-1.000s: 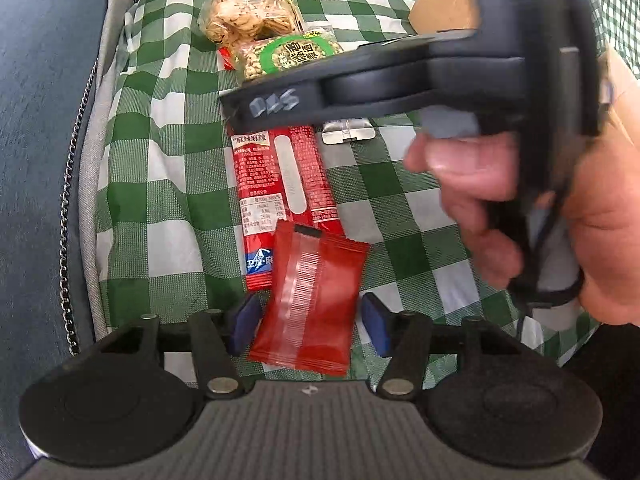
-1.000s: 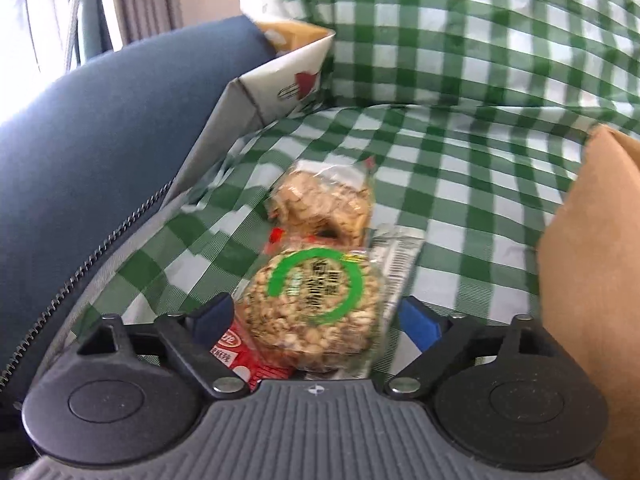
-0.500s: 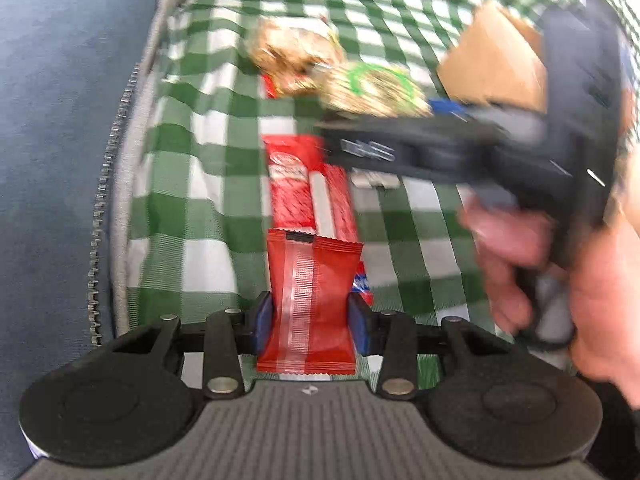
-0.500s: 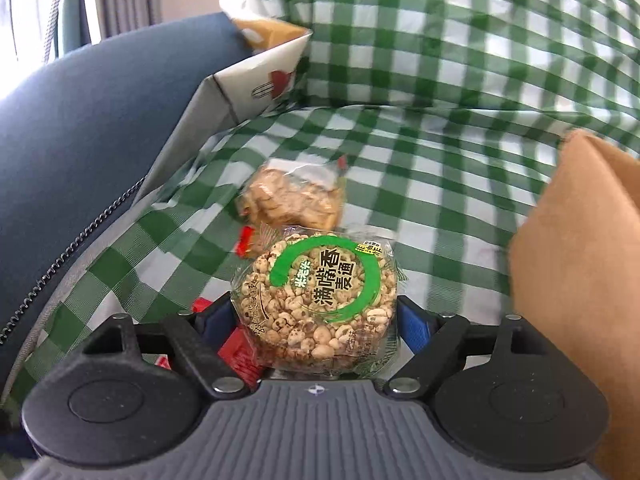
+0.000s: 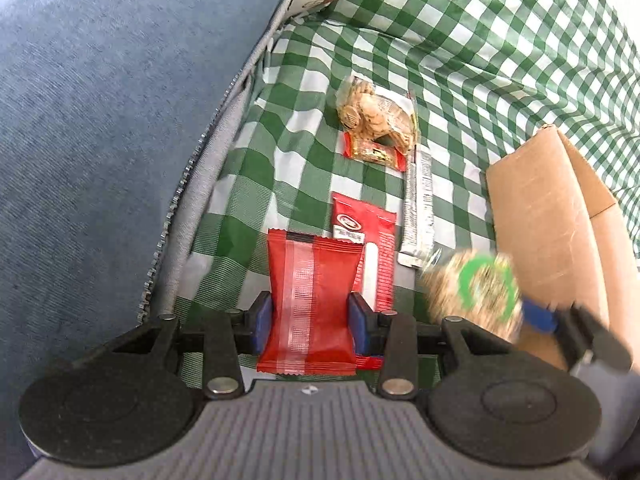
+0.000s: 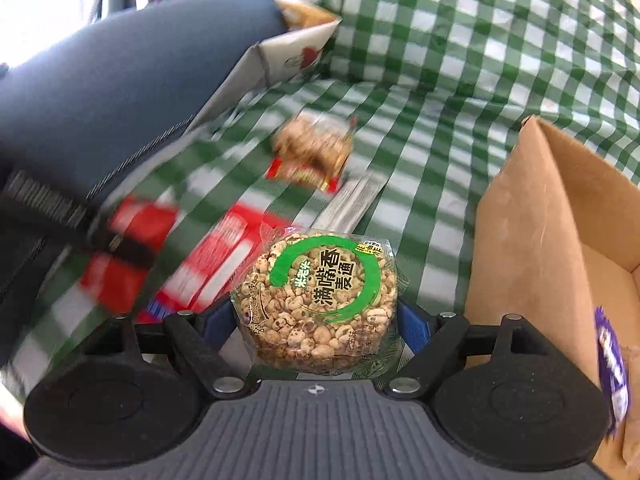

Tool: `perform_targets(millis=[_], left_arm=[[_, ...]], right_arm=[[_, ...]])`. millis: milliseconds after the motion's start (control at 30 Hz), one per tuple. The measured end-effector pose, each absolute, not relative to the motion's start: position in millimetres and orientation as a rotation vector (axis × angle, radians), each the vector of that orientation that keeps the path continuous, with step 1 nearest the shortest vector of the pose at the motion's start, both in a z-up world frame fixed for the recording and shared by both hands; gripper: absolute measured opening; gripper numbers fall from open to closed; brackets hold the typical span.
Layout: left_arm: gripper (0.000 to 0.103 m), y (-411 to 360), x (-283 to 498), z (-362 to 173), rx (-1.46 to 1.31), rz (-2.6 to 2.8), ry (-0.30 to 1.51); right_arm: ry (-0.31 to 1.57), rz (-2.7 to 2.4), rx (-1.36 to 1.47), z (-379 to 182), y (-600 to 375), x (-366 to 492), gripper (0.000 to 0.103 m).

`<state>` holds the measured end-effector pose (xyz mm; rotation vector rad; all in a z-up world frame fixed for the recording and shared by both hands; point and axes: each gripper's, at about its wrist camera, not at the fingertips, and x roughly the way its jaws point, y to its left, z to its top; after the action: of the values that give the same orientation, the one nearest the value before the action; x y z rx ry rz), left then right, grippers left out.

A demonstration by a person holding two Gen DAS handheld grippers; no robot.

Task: Organize snacks
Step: 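Grasp the round peanut cake with right tool while left tool lifts the red wrapper, then lift the peanut cake with right tool while left tool carries the red wrapper toward the box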

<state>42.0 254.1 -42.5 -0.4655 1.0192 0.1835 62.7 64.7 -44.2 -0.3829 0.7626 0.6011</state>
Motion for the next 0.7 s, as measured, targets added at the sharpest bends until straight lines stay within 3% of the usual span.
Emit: perform_targets(millis=[700], left_arm=[[0.049,227.4,62.4,-64.7,-0.390,0.168,1.116]], right_arm=[[0.923,0.651,-0.408,-65.3,51.2,46.7,0.087]])
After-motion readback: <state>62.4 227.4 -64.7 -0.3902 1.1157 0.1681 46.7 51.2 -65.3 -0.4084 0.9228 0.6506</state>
